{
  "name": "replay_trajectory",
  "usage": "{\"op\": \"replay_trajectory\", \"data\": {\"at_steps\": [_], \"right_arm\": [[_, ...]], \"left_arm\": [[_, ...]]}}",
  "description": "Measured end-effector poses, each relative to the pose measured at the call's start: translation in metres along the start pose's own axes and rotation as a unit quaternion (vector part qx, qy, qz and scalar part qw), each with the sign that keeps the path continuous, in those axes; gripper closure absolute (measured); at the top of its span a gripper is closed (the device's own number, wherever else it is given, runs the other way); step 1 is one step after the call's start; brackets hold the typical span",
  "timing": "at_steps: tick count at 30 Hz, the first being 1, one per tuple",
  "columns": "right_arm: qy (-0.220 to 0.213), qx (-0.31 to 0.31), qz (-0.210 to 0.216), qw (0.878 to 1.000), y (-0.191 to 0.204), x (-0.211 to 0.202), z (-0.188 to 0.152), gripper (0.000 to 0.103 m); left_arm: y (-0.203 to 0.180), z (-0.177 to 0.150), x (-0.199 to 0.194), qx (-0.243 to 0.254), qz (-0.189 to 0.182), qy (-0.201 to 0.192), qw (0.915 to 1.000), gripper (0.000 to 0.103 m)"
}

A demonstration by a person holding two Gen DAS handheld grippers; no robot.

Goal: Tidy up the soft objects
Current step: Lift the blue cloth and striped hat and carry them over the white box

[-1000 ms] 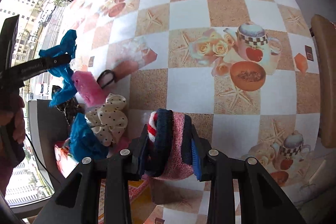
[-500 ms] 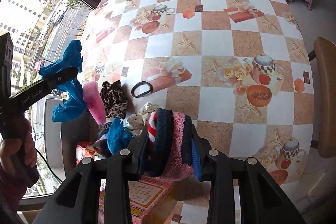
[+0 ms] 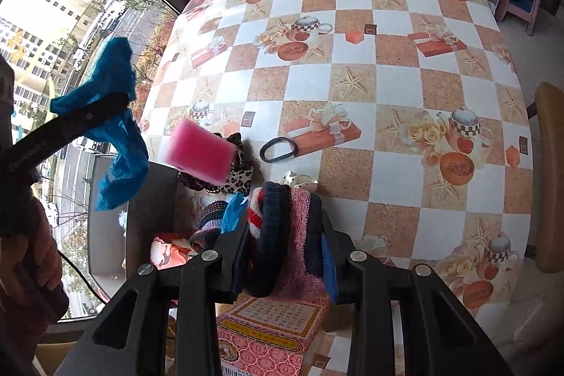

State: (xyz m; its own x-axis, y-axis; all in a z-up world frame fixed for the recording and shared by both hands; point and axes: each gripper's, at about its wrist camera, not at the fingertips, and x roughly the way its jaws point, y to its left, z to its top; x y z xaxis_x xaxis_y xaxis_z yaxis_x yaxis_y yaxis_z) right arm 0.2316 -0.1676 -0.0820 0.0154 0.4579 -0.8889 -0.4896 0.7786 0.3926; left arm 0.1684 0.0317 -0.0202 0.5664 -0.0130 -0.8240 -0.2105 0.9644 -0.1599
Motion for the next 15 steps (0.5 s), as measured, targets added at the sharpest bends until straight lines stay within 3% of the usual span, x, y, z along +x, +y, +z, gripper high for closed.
{"op": "replay_trajectory", "data": {"at_steps": [1, 2, 3, 4, 7, 15], "right_arm": [[-0.002, -0.001, -0.001, 1.0, 0.001, -0.002, 0.0, 0.067], [-0.001, 0.0, -0.002, 1.0, 0.001, -0.001, 0.0, 0.067], [0.002, 0.002, -0.002, 1.0, 0.001, 0.0, 0.001, 0.067], [0.003, 0.004, -0.002, 1.0, 0.001, -0.001, 0.001, 0.067], [-0.009, 0.005, 0.001, 1.0, 0.004, -0.011, -0.001, 0.067], [-0.006, -0.014, 0.001, 1.0, 0.027, -0.022, -0.012, 0.067]], "left_arm": [[-0.006, -0.002, 0.002, 0.033, 0.02, -0.004, 0.9993, 0.087], [-0.001, -0.004, 0.017, 0.022, 0.021, 0.036, 0.9989, 0.087], [0.01, -0.007, 0.028, -0.018, 0.009, 0.074, 0.9971, 0.089], [0.018, -0.011, 0.03, -0.046, 0.002, 0.083, 0.9955, 0.089], [0.014, -0.019, 0.013, -0.028, 0.009, 0.074, 0.9968, 0.089], [0.01, -0.062, -0.011, -0.034, -0.008, 0.1, 0.9944, 0.089]]}}
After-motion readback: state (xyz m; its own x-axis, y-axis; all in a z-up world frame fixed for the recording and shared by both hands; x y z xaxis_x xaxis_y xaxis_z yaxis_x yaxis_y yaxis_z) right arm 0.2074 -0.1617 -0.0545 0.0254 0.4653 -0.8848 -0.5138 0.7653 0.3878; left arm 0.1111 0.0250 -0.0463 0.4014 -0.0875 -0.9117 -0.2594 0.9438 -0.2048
